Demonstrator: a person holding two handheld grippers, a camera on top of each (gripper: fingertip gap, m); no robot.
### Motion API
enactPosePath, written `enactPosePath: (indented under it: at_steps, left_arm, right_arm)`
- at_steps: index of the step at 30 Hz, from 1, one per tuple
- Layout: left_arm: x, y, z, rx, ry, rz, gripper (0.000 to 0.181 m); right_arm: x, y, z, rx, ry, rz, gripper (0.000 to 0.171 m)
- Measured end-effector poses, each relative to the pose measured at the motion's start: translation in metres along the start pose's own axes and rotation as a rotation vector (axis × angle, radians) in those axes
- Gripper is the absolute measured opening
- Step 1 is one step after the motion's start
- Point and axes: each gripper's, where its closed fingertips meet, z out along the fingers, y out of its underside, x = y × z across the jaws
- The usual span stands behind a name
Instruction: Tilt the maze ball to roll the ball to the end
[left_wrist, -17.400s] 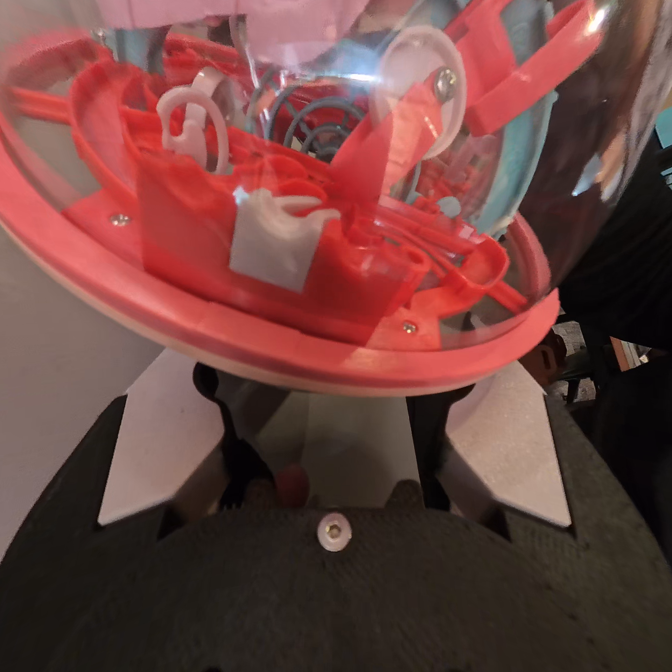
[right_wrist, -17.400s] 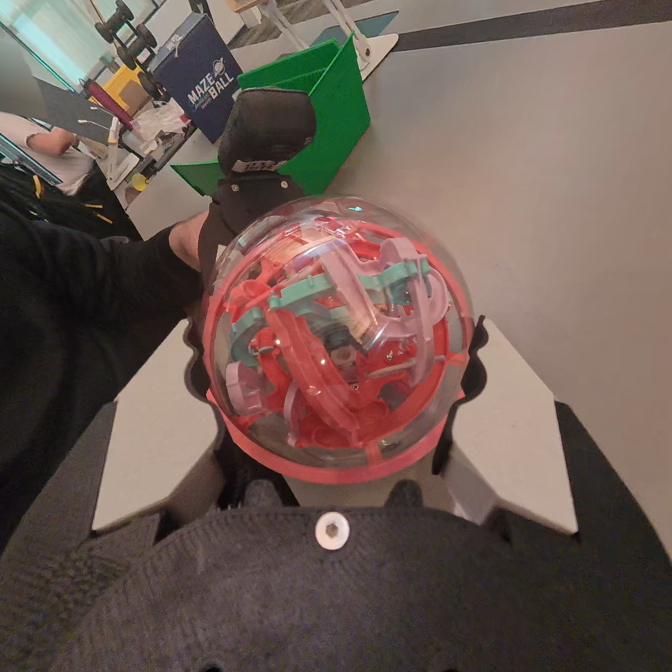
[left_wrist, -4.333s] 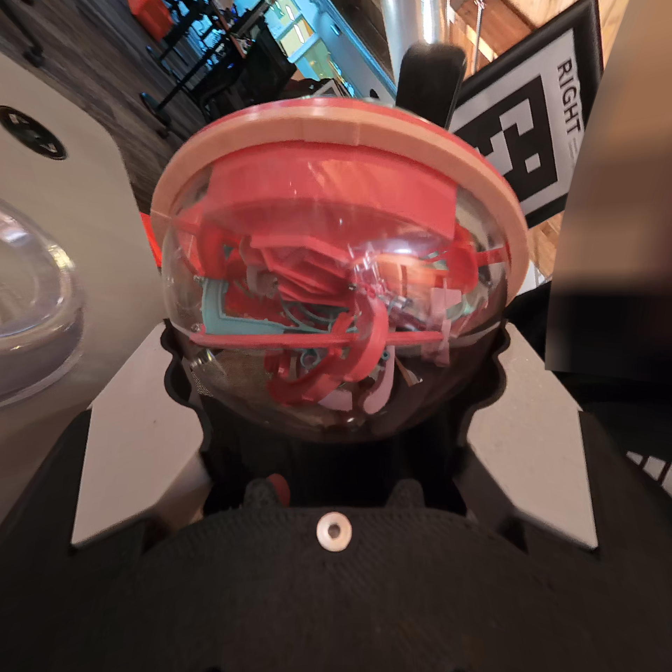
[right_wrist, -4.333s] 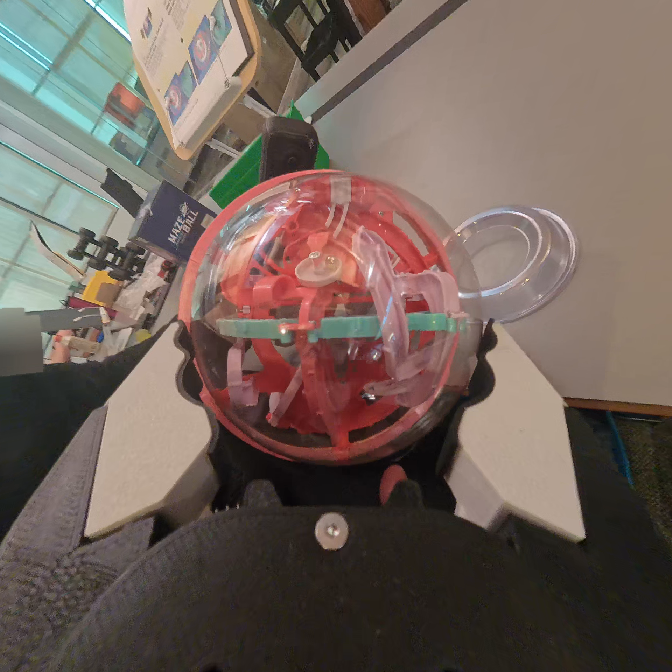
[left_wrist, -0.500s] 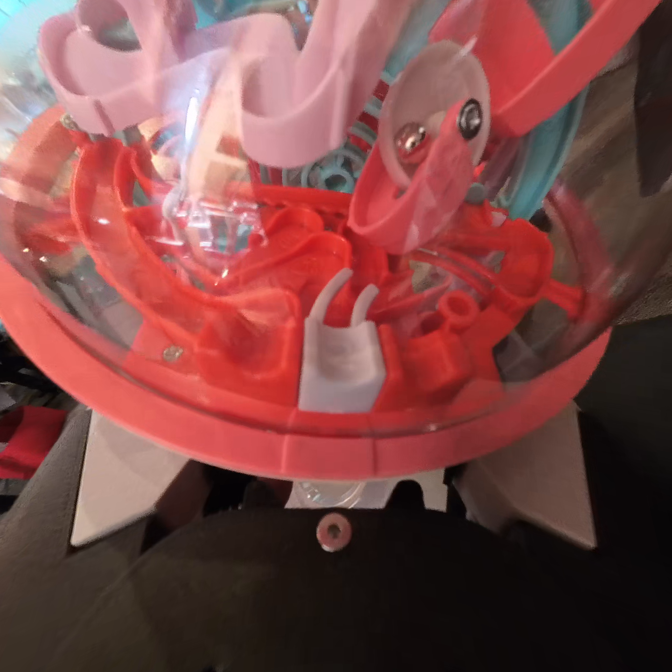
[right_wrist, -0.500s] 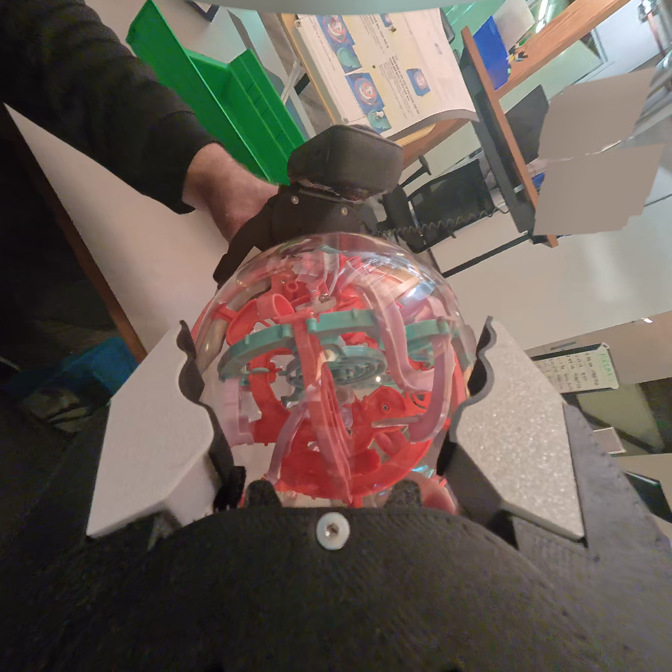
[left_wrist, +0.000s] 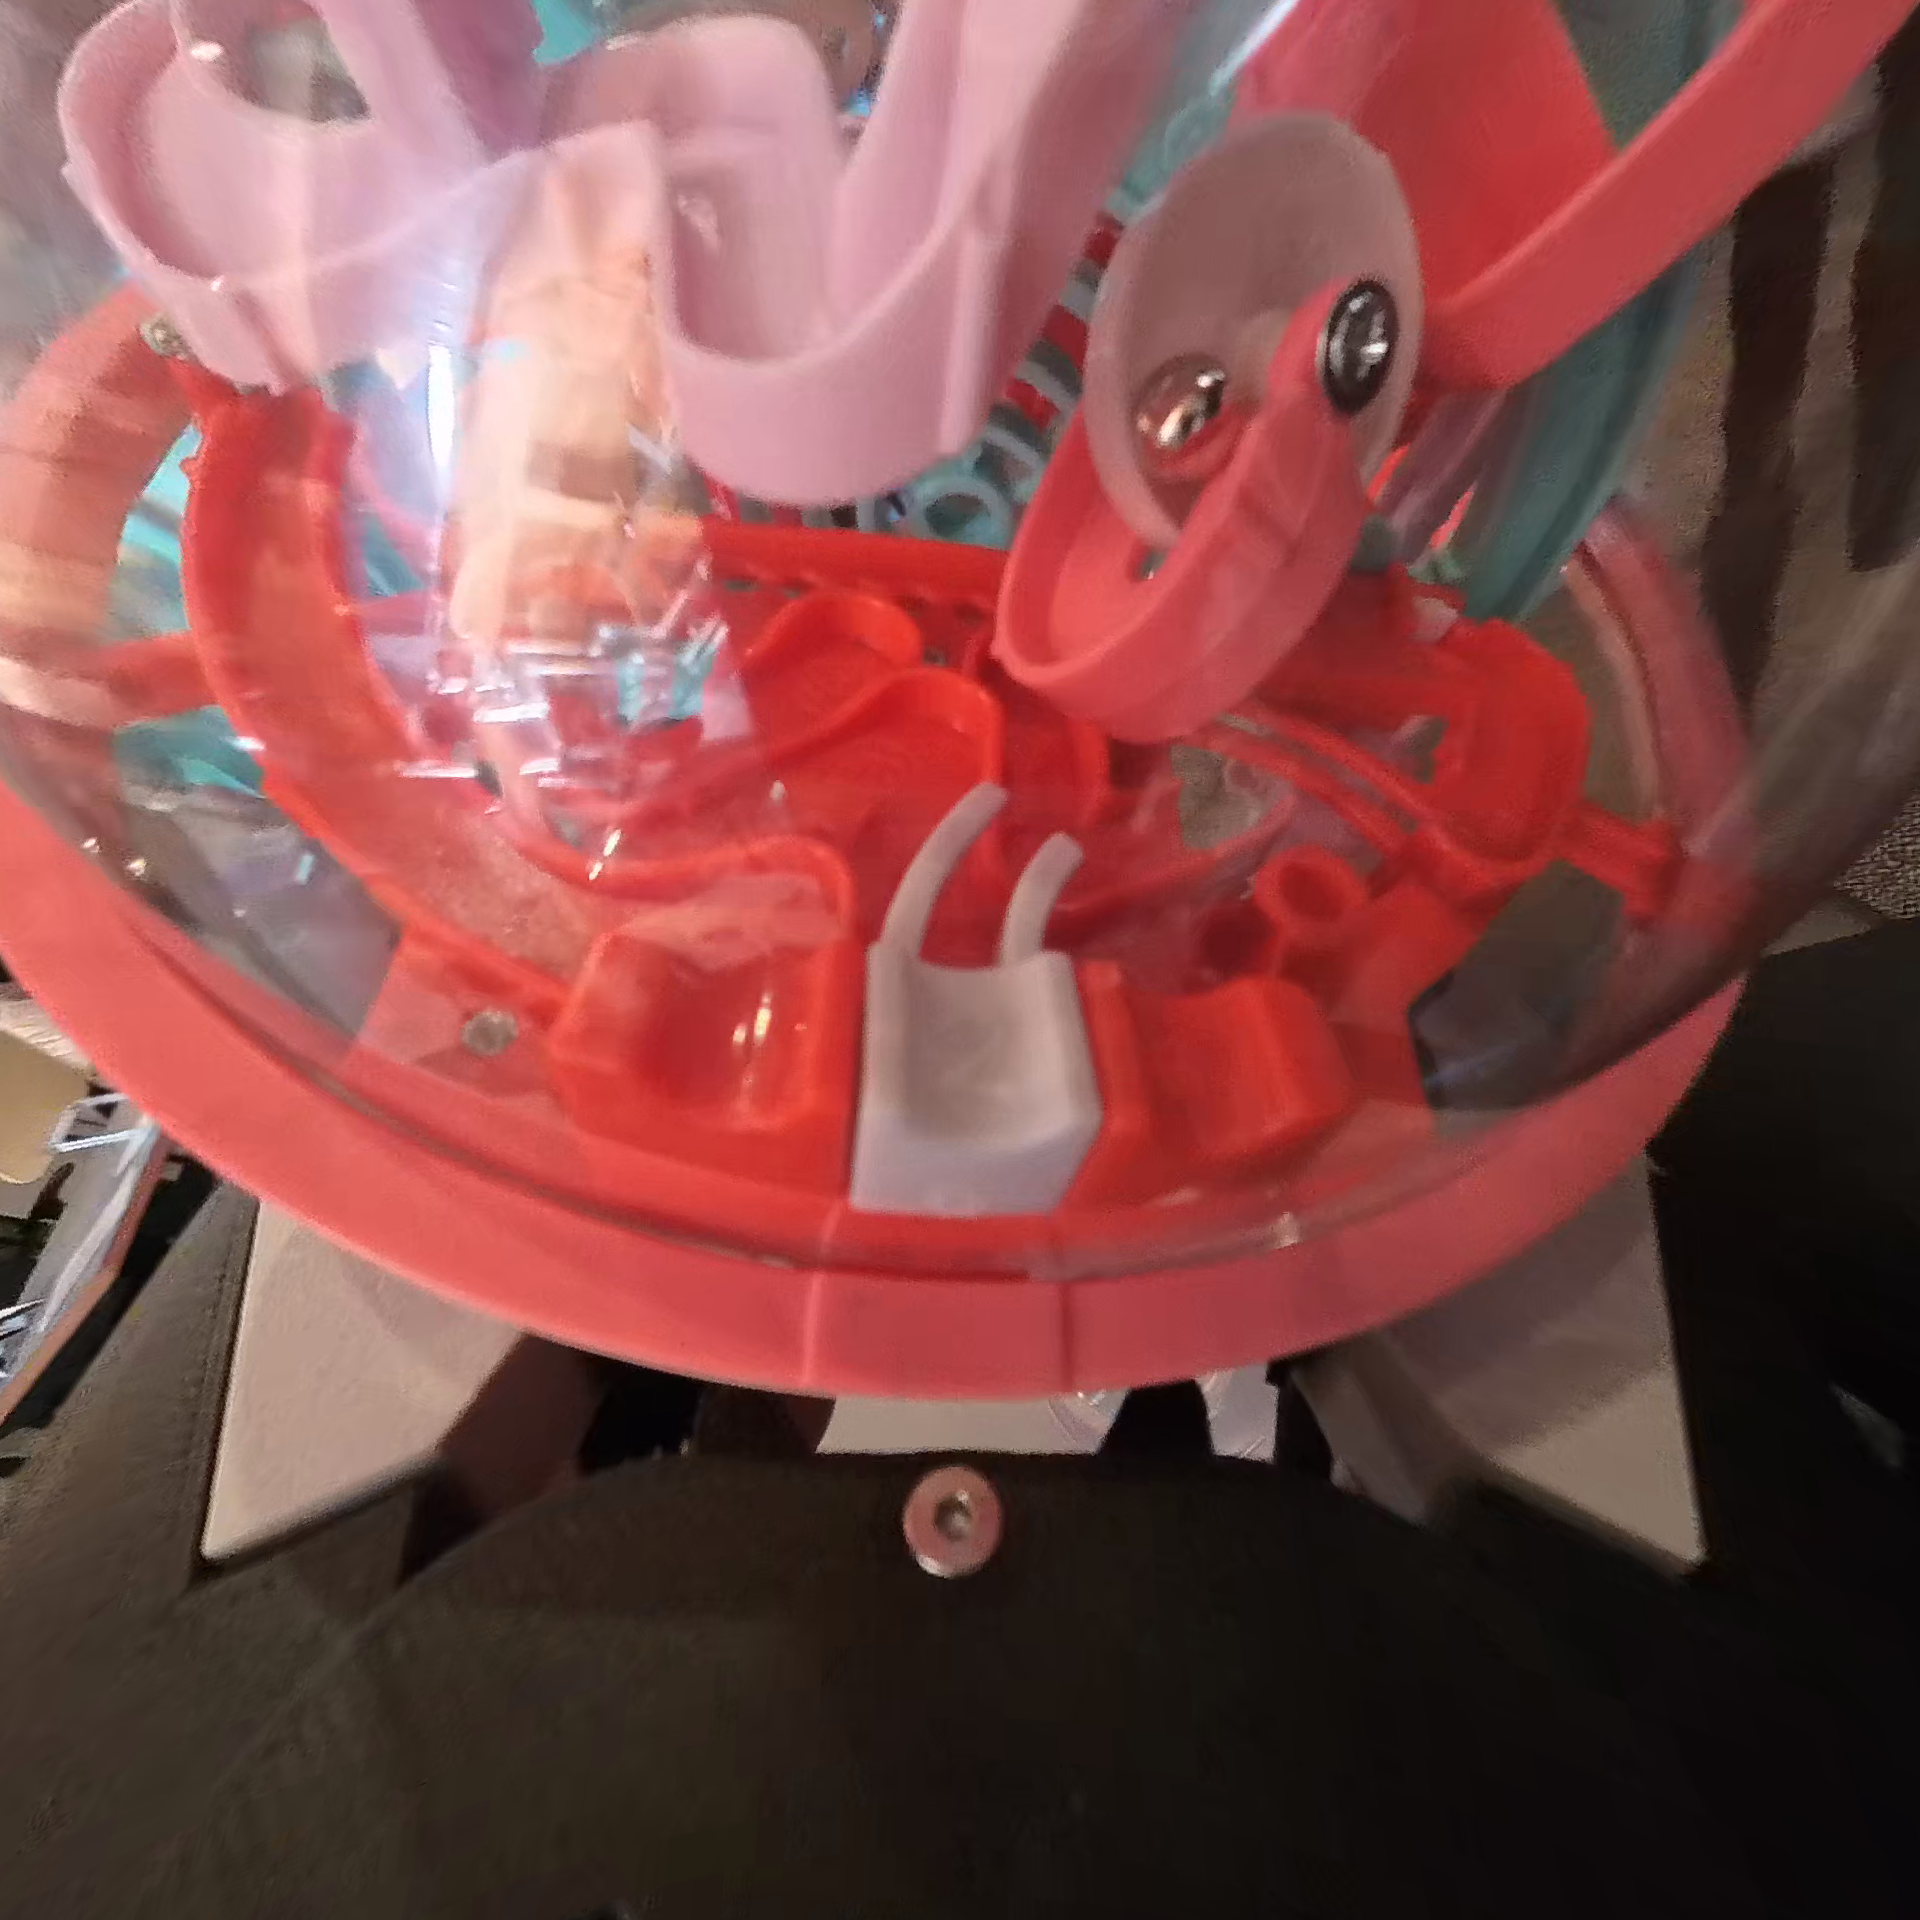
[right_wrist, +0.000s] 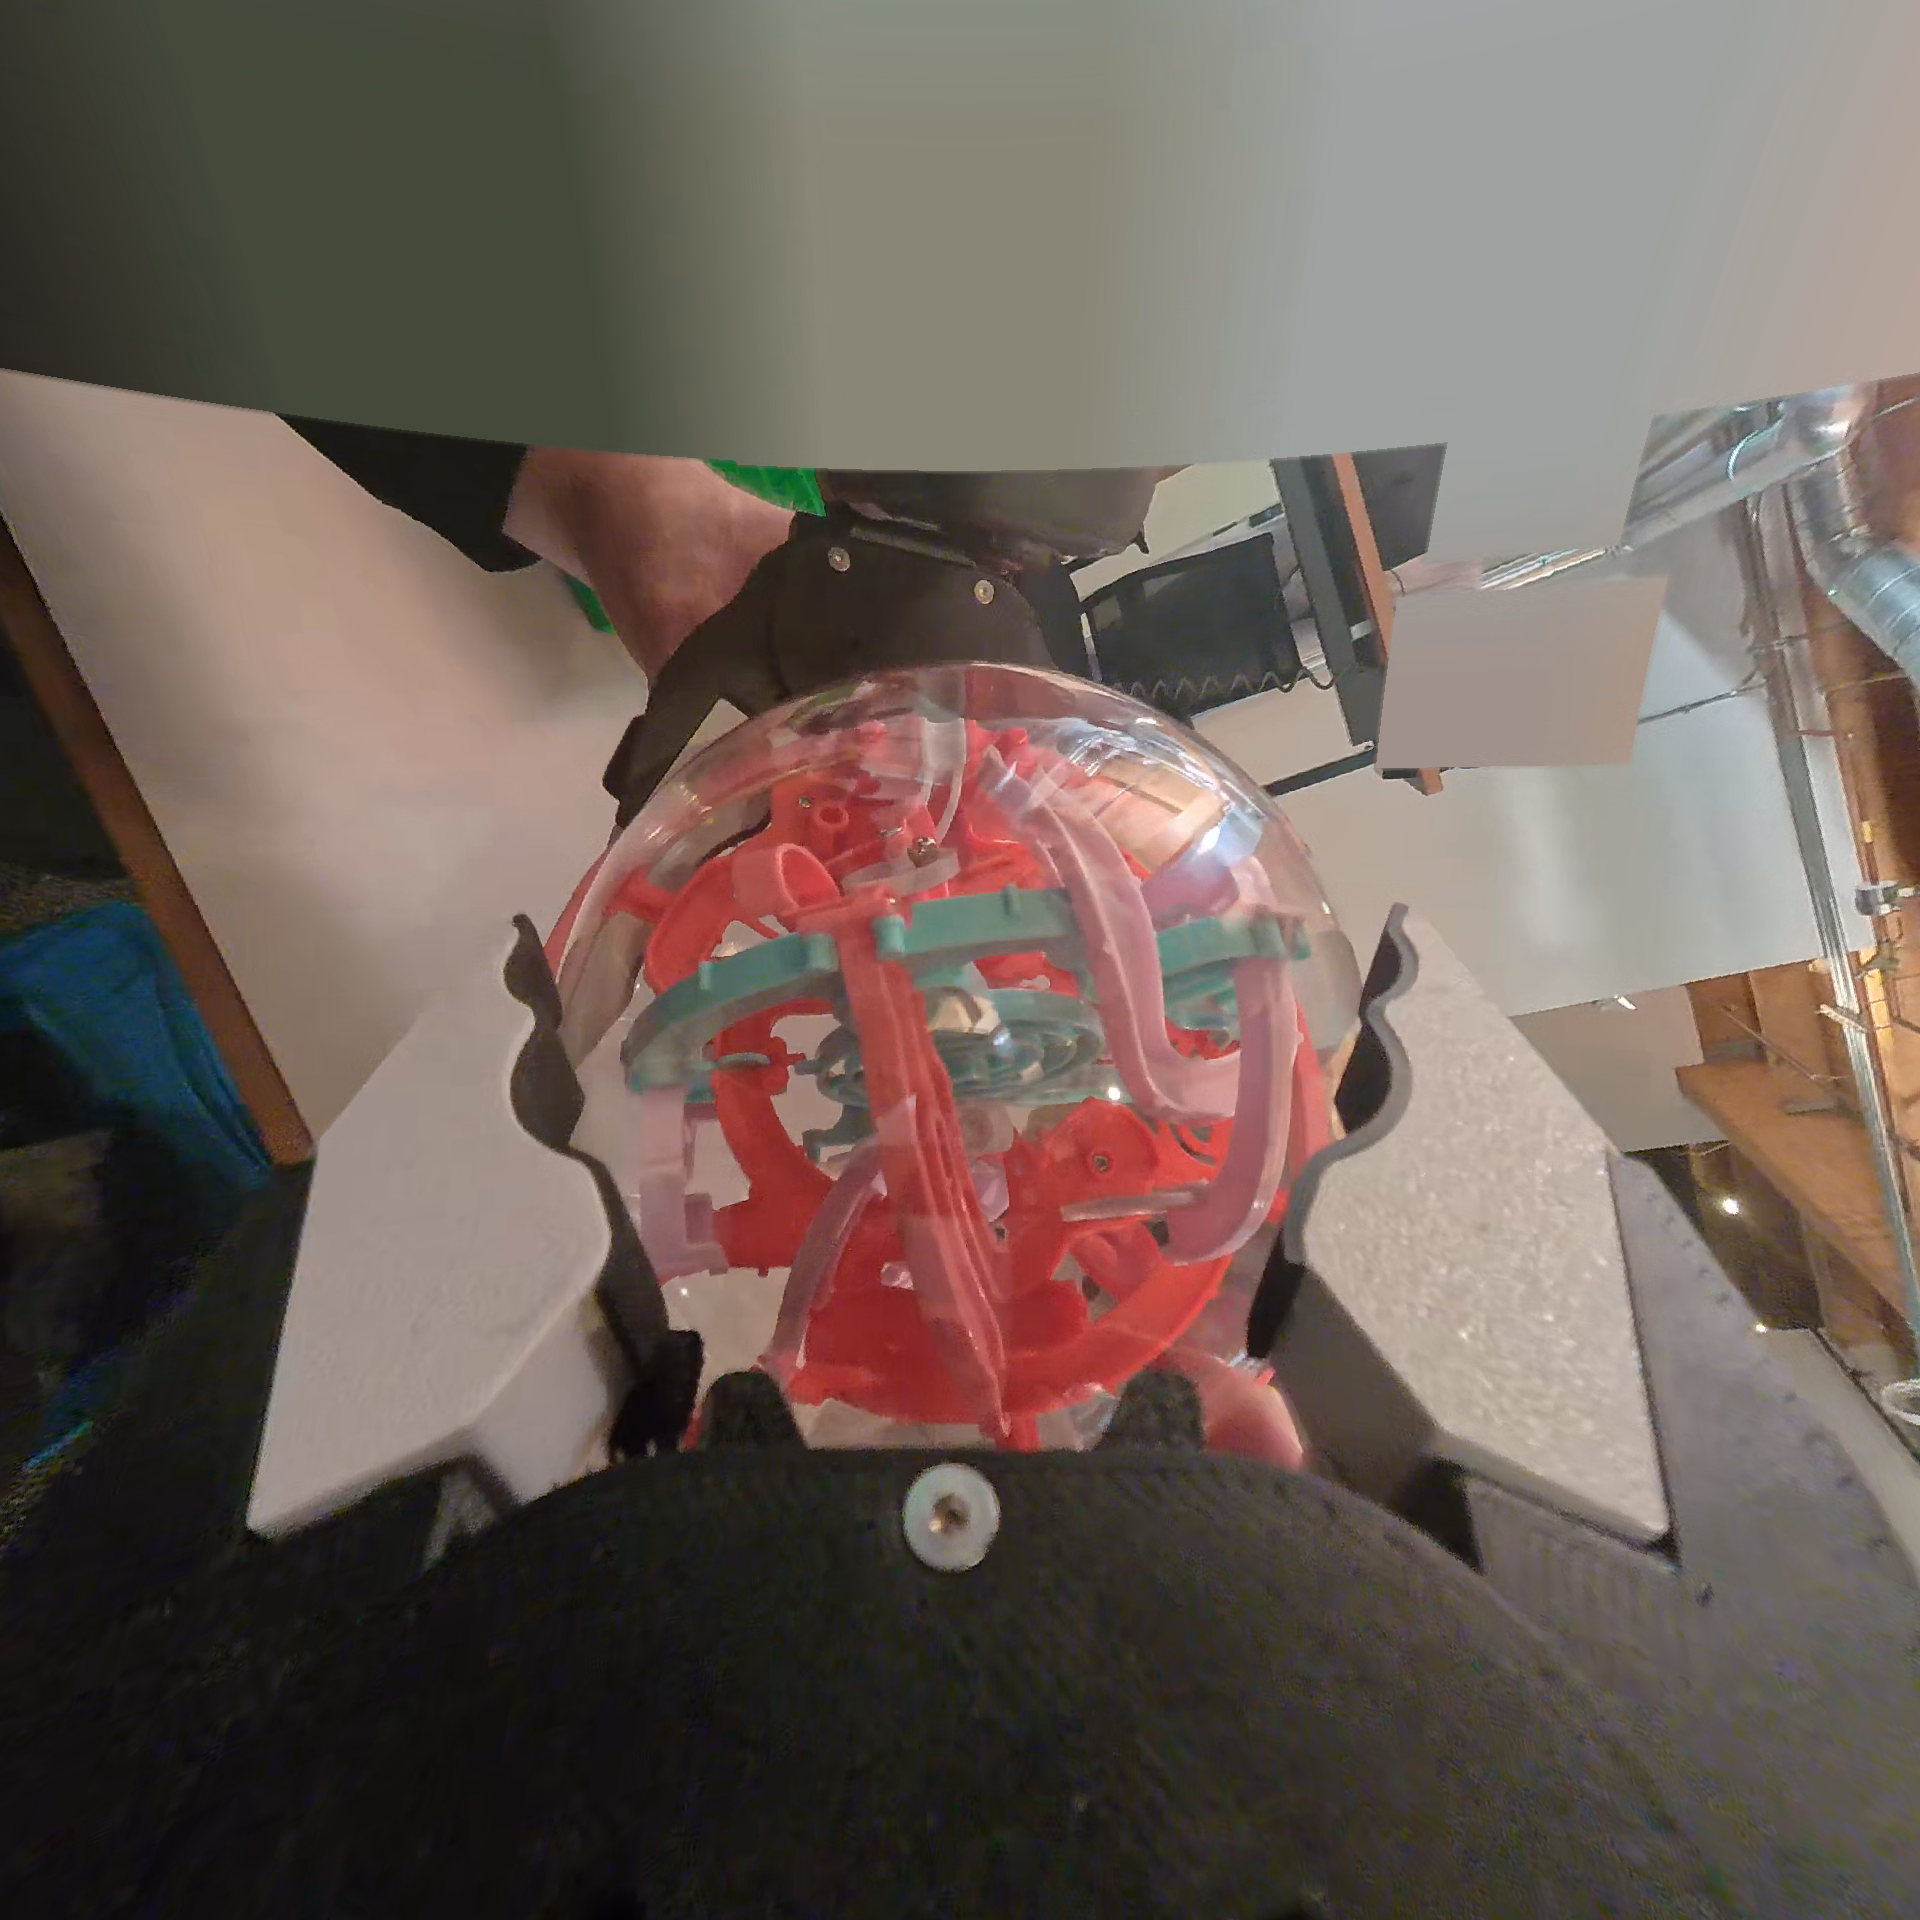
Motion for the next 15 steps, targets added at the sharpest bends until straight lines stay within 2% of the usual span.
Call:
enactPosePath:
  at_steps: [15]
  left_arm:
    - [-0.03,-0.008,-0.008,0.02,-0.098,0.051,0.158]
  right_arm:
    - [0.021,-0.007,0.007,-0.012,0.005,-0.093,0.148]
